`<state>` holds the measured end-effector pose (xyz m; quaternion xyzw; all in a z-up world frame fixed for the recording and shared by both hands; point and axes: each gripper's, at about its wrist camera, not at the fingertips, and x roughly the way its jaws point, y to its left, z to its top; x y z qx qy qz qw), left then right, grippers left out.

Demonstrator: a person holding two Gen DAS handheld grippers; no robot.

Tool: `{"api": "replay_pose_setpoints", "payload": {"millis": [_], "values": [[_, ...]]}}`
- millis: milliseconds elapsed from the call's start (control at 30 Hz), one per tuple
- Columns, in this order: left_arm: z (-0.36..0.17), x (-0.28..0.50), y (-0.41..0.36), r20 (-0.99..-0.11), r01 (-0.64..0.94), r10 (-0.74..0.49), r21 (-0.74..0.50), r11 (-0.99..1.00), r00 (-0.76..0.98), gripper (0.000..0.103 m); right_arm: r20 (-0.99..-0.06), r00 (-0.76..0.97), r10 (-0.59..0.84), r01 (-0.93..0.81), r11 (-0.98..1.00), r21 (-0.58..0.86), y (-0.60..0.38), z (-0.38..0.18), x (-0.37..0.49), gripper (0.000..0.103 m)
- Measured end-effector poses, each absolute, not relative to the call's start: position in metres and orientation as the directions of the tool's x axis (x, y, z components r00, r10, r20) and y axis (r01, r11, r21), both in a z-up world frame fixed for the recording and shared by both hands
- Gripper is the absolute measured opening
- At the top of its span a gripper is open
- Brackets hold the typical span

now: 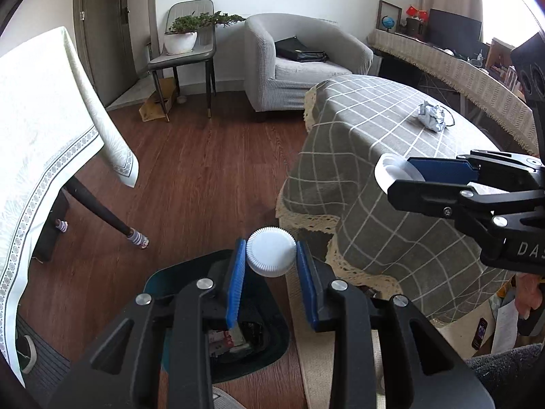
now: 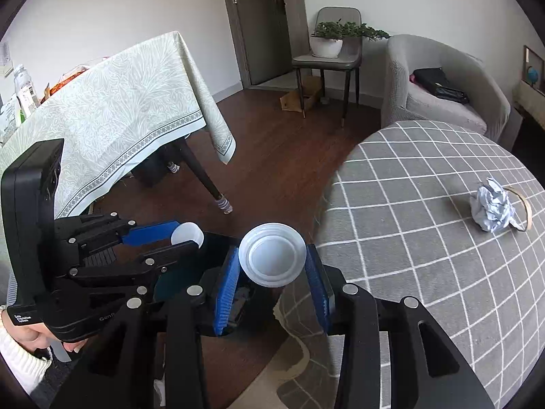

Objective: Collect trash
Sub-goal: 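Carry the cap and lid over the teal bin and open both grippers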

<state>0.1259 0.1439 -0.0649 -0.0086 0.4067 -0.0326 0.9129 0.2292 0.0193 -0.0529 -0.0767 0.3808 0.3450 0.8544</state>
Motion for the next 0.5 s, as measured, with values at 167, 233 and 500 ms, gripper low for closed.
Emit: {"api": "replay_pose_setpoints", "payload": {"millis": [167, 233, 500], "values": [[-0.081, 0.124, 0.178, -0.769, 0.008, -0.052, -0.061, 0.998, 0.637, 0.032, -0.723, 0.437, 0.534, -0.680, 0.723, 0.123, 0.056, -0.062, 0.230, 0.040], [-0.090, 0.123, 0.190, -0.785, -0.006, -0.045, -0.062, 0.998, 0.618, 0.032, -0.732, 0.423, 0.533, -0.689, 0.714, 0.122, 0.068, -0.067, 0.230, 0.040], [-0.117, 0.113, 0.221, -0.821, -0.038, -0.026, -0.058, 0.998, 0.571, 0.032, -0.757, 0.388, 0.526, -0.712, 0.692, 0.117, 0.104, -0.080, 0.228, 0.040]]}}
